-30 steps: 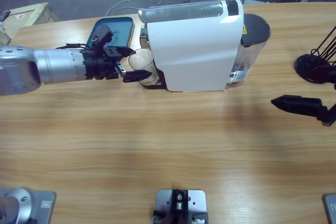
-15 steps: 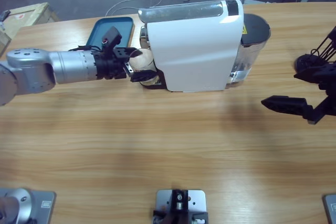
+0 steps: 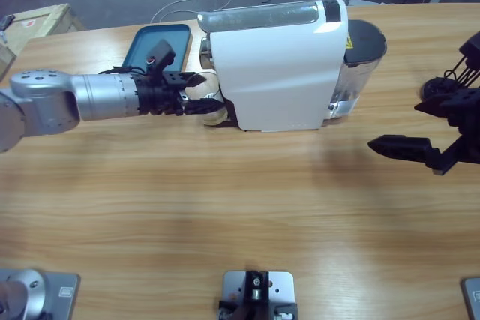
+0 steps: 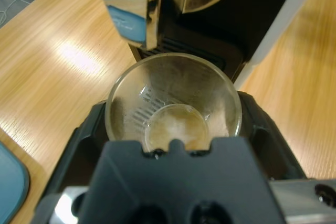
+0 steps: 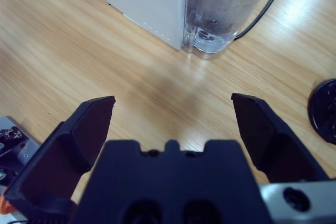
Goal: Pour coffee
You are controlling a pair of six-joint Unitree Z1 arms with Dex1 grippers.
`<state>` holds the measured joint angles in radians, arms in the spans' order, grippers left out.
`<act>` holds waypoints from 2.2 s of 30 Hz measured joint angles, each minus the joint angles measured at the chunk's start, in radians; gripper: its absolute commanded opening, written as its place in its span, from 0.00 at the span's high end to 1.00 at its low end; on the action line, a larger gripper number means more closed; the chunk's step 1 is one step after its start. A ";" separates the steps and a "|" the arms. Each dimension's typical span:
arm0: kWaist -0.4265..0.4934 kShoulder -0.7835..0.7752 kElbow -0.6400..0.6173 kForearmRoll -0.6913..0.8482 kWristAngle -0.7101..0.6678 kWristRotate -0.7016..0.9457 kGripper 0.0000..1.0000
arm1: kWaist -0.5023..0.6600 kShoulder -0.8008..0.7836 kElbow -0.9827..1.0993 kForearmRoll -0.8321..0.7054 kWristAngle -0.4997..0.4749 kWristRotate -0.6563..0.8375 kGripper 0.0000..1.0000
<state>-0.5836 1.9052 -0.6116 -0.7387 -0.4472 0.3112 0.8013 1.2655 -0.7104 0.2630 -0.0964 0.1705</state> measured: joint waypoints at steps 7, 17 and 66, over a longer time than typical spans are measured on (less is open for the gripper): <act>0.144 -0.098 0.050 -0.013 0.037 0.000 1.00 | 0.000 0.000 -0.001 0.001 0.001 0.000 0.00; 0.306 -0.088 -0.085 -0.013 0.278 -0.127 1.00 | 0.000 0.032 -0.001 -0.001 0.013 0.000 0.00; 0.293 0.234 -0.750 0.744 0.402 -0.182 0.01 | 0.000 -0.032 0.071 -0.055 0.045 -0.001 0.00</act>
<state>-0.2903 2.1393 -1.3617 0.0052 -0.0452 0.1290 0.8013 1.2332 -0.6393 0.2077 -0.0514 0.1691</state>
